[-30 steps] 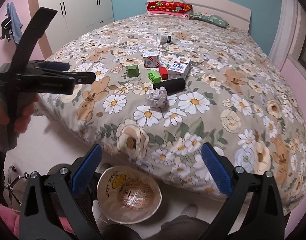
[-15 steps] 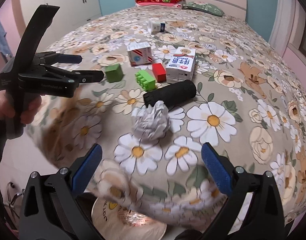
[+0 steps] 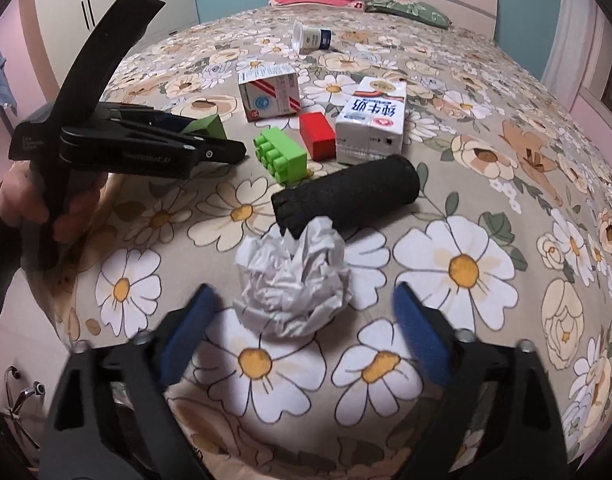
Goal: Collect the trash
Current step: 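Grasp the crumpled paper ball with right tool while left tool grasps green sponge, then carry the paper ball and green sponge over the trash bin with both tools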
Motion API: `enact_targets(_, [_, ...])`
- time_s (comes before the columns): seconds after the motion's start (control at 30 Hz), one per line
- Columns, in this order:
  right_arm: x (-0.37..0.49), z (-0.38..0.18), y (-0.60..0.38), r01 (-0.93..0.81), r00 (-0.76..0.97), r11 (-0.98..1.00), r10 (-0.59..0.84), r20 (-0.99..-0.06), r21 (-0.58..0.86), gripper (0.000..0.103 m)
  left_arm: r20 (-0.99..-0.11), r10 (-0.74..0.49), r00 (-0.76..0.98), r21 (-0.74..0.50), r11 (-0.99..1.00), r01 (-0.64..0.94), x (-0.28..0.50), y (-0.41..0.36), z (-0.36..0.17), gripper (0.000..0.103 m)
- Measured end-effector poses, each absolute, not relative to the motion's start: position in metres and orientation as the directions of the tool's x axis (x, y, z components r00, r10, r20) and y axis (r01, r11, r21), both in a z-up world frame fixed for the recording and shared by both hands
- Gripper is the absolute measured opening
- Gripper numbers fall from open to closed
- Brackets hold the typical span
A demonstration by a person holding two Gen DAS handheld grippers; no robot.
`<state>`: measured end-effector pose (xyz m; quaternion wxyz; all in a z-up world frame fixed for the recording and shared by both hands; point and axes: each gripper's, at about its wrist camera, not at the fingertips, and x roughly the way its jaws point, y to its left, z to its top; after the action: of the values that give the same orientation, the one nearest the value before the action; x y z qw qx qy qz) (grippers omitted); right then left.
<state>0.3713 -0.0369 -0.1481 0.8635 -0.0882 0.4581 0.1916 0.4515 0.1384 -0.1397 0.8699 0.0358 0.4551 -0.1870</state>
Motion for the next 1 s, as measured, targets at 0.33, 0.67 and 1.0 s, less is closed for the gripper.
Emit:
enact_targets(0.33, [0.38, -0.15, -0.038, -0.415, 0.511, 0.906, 0.306, -0.803, 0.081, 0.041, -0.808, -0.31, 0.5, -0.188, 0.942, 0.279, 0.45, 0.143, -0.138, 0.042])
enact_targets(0.67, [0.367, -0.136, -0.049, -0.429, 0.495, 0.895, 0.344, -0.798, 0.12, 0.036, -0.816, -0.271, 0.51, -0.169, 0.956, 0.239, 0.428, 0.132, -0.114, 0.042])
enact_targets(1.0, [0.328, -0.072, -0.068, -0.456, 0.57, 0.888, 0.35, -0.743, 0.069, 0.036, -0.788, -0.228, 0.572, -0.111, 0.966, 0.232, 0.378, 0.11, -0.049, 0.042])
